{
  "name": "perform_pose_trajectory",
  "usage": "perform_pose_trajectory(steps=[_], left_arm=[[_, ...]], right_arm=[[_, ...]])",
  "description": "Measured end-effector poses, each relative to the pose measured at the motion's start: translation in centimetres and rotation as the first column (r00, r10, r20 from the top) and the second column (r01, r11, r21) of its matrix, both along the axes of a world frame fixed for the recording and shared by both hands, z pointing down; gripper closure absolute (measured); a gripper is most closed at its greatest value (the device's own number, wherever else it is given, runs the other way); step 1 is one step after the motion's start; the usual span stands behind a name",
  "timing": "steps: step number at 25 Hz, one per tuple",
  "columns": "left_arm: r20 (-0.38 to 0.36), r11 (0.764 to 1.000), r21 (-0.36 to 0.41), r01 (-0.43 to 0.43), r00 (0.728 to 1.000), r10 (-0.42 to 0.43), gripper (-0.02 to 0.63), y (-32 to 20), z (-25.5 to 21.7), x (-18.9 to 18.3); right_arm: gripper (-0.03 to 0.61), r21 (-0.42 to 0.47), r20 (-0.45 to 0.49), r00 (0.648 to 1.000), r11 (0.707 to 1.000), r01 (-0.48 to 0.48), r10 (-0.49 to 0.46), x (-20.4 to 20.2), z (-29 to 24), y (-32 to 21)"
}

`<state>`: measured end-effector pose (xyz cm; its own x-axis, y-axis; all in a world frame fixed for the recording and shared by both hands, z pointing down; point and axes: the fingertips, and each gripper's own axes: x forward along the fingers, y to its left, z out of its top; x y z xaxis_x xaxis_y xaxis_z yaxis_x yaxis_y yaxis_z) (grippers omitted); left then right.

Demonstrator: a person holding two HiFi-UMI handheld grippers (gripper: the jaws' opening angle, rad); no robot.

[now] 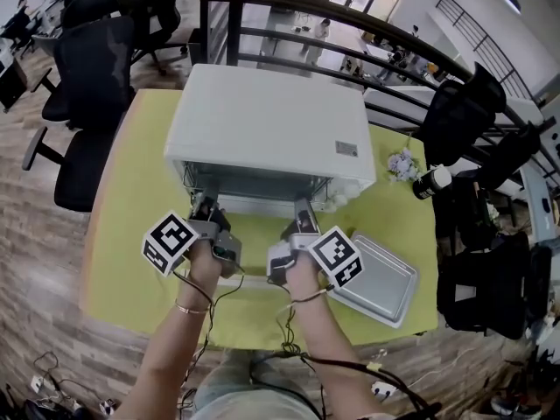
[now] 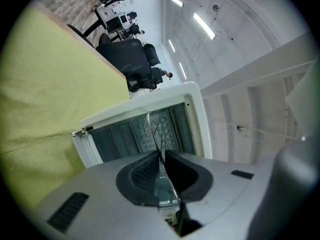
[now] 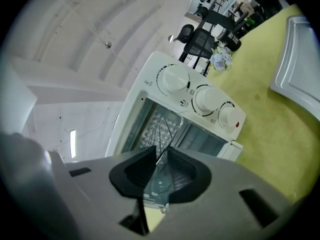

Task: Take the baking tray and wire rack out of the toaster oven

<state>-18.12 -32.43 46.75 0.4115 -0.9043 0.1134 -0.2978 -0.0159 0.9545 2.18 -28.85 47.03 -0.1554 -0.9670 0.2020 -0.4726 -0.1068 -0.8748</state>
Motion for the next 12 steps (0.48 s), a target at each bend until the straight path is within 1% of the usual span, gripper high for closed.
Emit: perform_pose_trajectory(steps=[12], left_arm=[[0.006, 1.0, -0.012, 0.015, 1.0, -0.015, 0.581, 2.5, -0.1, -0.4]], right_arm=[[0.514, -0.011, 0.007, 1.0, 1.0, 0.013, -0.013, -0.4, -0.1, 2.5]])
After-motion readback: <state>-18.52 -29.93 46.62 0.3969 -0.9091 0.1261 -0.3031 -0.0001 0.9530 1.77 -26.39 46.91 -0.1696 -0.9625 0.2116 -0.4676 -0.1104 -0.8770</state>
